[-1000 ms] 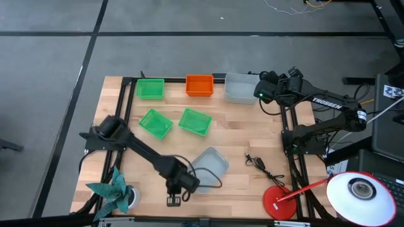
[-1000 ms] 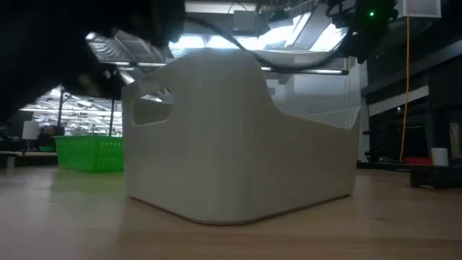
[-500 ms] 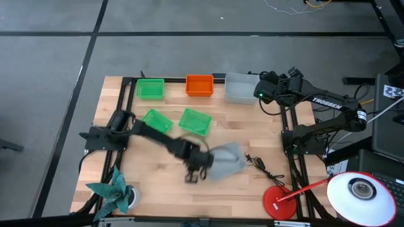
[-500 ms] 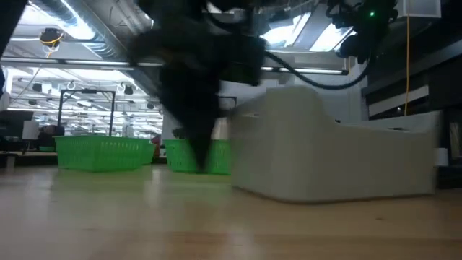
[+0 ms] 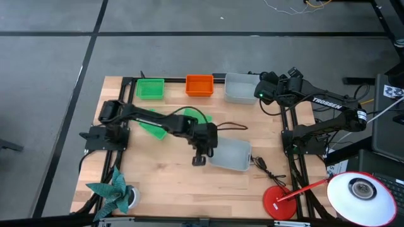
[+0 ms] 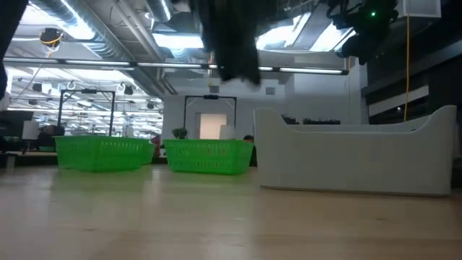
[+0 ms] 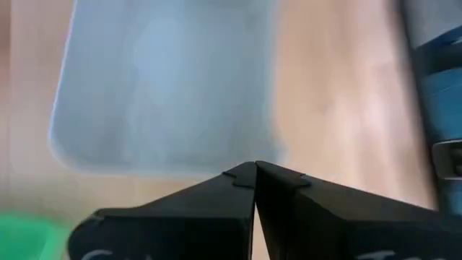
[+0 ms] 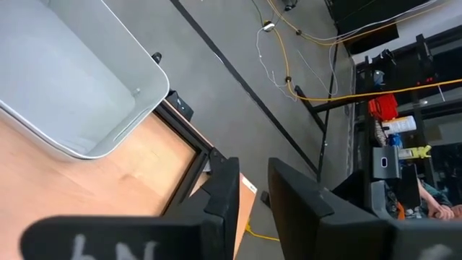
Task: Stack baskets by color
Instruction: Stack the bottom gray bin on top of the top gray bin
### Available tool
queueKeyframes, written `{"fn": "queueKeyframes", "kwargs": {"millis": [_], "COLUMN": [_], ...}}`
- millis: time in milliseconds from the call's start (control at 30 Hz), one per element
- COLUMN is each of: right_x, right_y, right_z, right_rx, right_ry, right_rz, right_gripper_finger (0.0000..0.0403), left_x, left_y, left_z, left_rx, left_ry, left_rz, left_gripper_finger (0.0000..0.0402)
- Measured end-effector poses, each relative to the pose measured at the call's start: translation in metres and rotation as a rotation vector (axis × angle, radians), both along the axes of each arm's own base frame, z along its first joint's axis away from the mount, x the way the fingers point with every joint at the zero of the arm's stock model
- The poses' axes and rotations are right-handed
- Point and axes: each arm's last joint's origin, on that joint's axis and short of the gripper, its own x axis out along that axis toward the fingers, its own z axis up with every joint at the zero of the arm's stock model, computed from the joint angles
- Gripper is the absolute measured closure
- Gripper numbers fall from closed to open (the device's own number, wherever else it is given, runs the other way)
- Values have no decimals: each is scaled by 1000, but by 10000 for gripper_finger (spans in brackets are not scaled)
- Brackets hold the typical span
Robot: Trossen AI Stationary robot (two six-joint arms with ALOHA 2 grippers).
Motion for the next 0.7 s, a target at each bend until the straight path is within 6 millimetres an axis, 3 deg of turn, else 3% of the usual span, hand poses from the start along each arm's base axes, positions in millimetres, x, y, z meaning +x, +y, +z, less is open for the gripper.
{"fn": "queueKeyframes", "kwargs": {"millis": [133, 300, 433, 600, 700], "right_x": [1, 1, 2, 2, 2], "right_y": [0, 0, 0, 0, 0], "right_z": [0, 0, 0, -1, -1], "right_rx": [-2, 1, 10, 46, 46], "right_ry": [-8, -23, -47, -59, -60], "right_rz": [-1, -3, -12, -5, -5], "right_gripper_finger": [325, 325, 325, 324, 325], "left_x": [-2, 13, 30, 46, 59], "left_y": [-22, -51, -70, -78, -79], "left_z": [11, -20, -23, -67, -80], "left_rx": [-9, 37, 28, 5, 5], "left_ry": [-46, -81, -262, -215, -211], "left_rz": [-58, -149, -218, -191, -184], "left_gripper_finger": [401, 401, 401, 401, 401]}}
